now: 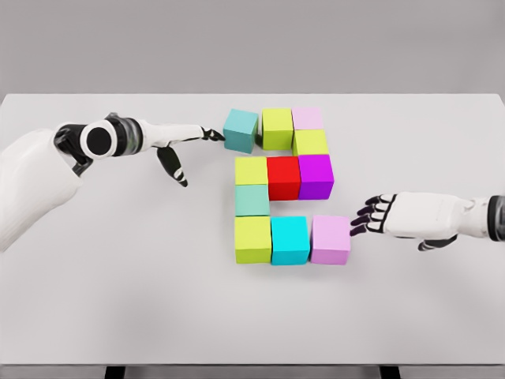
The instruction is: Assemble the squares on the desktop into the number 2
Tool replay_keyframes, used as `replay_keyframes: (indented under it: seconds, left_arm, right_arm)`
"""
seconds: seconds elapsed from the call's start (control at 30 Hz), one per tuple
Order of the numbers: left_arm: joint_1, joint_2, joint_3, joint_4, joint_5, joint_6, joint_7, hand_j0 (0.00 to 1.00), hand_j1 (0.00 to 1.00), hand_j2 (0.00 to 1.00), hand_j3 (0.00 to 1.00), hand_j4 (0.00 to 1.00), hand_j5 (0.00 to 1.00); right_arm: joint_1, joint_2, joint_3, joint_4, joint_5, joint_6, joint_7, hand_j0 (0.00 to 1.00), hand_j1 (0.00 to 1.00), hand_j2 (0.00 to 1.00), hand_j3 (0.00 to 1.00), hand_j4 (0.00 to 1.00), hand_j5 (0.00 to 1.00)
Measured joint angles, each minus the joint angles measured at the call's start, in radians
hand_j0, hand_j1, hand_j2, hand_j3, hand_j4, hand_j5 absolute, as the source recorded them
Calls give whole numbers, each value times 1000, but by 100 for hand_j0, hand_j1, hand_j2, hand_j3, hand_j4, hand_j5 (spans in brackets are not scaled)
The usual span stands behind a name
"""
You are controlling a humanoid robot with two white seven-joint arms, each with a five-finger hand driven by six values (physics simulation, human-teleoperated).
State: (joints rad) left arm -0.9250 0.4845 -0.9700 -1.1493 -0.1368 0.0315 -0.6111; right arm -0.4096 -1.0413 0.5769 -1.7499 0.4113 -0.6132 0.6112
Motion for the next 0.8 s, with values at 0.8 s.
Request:
replay_keyframes:
  seconds: [0.8]
  left_arm:
    - [0,-12,-28,-69,-1,-31,0,100,100,100,100,100,100]
  right_arm:
    - [-41,20,-24,110,-19,0,0,100,100,100,100,100,100]
